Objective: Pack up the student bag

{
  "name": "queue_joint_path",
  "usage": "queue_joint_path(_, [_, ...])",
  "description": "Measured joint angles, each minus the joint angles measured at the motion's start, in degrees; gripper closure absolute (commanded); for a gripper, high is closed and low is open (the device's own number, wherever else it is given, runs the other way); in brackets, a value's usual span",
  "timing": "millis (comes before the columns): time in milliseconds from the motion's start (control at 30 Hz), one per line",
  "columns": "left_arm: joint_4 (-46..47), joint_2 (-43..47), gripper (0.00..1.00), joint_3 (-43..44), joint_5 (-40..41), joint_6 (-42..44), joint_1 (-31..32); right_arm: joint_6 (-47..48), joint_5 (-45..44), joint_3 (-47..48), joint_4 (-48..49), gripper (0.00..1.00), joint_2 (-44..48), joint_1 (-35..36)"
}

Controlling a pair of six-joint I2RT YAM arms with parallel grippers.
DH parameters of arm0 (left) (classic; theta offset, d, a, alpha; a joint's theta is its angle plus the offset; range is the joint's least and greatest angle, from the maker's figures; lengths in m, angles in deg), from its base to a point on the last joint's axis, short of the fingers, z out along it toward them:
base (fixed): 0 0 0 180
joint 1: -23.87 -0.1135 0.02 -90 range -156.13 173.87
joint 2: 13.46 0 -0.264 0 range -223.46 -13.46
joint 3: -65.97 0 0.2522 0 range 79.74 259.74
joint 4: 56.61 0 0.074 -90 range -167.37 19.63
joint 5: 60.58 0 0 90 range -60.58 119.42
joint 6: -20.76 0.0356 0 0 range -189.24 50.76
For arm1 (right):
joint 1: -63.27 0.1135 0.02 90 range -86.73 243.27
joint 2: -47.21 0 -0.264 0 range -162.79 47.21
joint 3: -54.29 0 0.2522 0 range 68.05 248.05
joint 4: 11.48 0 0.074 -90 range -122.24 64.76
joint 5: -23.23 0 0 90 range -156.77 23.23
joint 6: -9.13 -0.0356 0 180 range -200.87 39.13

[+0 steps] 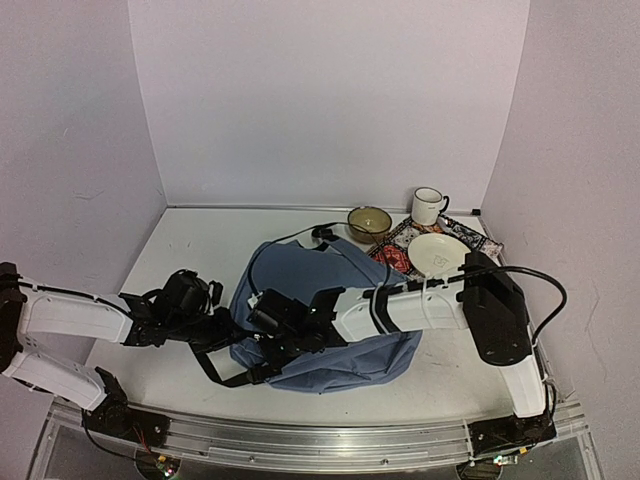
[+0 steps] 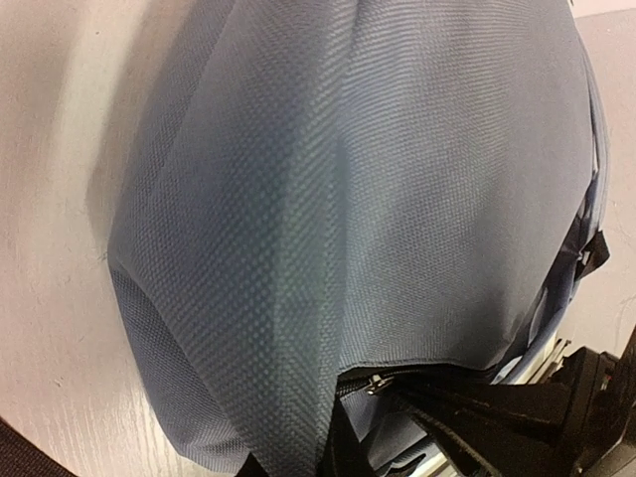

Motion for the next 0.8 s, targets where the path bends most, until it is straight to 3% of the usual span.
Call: queue_joint_path(800, [-4.94,3.29,1.0,0.4,5.61,0.01,0.34,2.04,-0.36,-5.37,-7.18,1.0,8.65,-0.04])
